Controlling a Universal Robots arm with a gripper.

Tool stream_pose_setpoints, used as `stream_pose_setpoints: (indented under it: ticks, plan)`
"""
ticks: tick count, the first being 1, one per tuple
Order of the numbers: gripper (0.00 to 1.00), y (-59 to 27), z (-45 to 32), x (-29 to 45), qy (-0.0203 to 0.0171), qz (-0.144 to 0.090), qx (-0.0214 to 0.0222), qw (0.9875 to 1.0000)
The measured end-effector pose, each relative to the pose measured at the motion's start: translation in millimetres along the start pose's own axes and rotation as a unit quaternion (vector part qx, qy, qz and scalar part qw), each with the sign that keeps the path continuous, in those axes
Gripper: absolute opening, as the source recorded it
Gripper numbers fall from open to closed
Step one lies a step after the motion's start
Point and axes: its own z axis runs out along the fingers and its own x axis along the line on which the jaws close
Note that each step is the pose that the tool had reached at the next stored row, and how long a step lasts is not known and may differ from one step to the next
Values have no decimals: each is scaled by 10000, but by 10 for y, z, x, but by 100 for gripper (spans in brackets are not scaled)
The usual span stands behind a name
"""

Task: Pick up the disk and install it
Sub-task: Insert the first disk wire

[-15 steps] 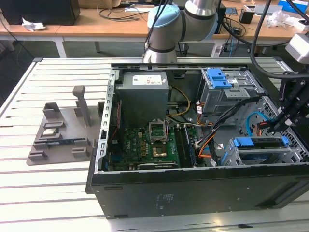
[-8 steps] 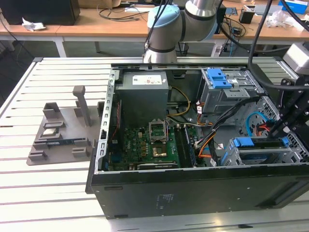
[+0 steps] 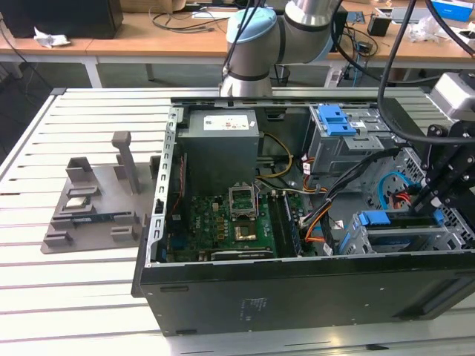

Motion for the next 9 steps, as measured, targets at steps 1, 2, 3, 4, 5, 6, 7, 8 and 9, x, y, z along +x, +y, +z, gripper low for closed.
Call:
stream_pose_setpoints:
  ticks: [1,2,3,4,5,6,7,8,9]
  plan:
    - [16,-2,22,1,-1,0,0,10000]
    - [16,-5,47,2,5,1,1,10000]
    - [16,-6,53,2,8,1,1,10000]
    - [16,-6,56,2,5,1,1,10000]
    - [16,-7,59,3,2,1,0,10000]
    - [16,-7,61,2,0,1,0,10000]
    - [16,-7,61,3,0,1,0,10000]
    - [16,-7,71,3,-12,0,-2,10000]
    - [18,-7,71,4,-10,0,-2,10000]
